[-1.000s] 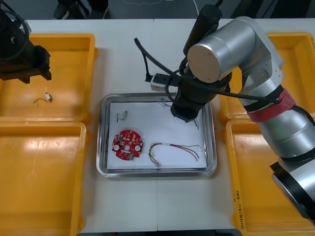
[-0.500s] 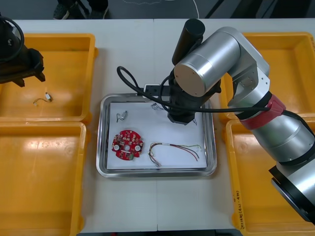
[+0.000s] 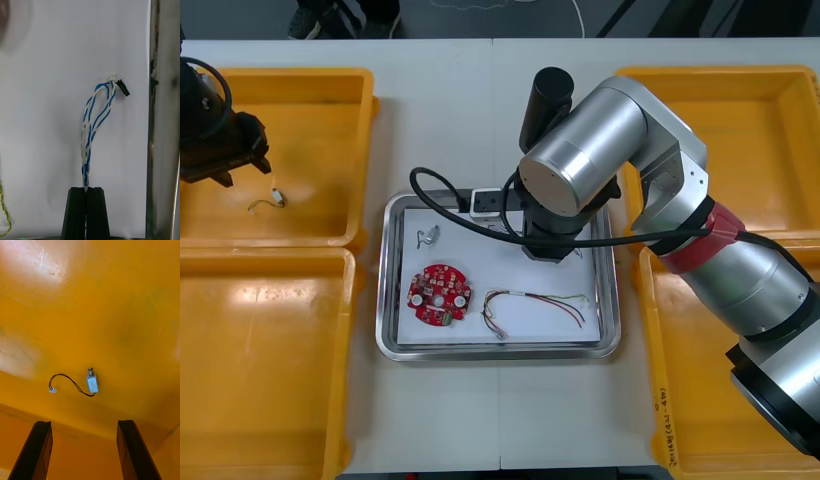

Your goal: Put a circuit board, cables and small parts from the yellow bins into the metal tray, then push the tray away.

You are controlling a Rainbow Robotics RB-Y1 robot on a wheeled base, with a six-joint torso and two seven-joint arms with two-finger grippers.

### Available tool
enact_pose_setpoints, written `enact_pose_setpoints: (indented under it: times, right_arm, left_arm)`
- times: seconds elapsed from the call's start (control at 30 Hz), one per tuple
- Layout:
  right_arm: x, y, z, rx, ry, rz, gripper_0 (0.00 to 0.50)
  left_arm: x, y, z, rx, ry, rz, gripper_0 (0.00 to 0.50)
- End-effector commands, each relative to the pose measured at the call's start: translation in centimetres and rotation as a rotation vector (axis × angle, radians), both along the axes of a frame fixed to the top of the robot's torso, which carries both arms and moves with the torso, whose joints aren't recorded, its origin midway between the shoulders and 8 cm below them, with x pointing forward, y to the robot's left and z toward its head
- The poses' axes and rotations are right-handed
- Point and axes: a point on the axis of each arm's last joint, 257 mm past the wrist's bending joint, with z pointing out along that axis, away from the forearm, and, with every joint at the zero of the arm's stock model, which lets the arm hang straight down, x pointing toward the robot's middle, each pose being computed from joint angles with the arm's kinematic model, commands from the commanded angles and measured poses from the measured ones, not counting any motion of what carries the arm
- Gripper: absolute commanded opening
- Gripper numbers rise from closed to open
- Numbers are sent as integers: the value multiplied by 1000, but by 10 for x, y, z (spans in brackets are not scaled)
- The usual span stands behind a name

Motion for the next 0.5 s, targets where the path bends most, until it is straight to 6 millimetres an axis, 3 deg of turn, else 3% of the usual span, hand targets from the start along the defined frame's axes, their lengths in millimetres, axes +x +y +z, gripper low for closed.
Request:
enact_pose_setpoints:
  times: [0.03, 0.5]
  right_arm:
    - [6, 13, 12, -20, -37, 69, 0]
    - [7, 11, 2, -42, -36, 84, 0]
  left_arm:
    - [11, 11, 24, 50, -40, -9, 500]
    - [14, -4, -1, 21, -33, -28, 500]
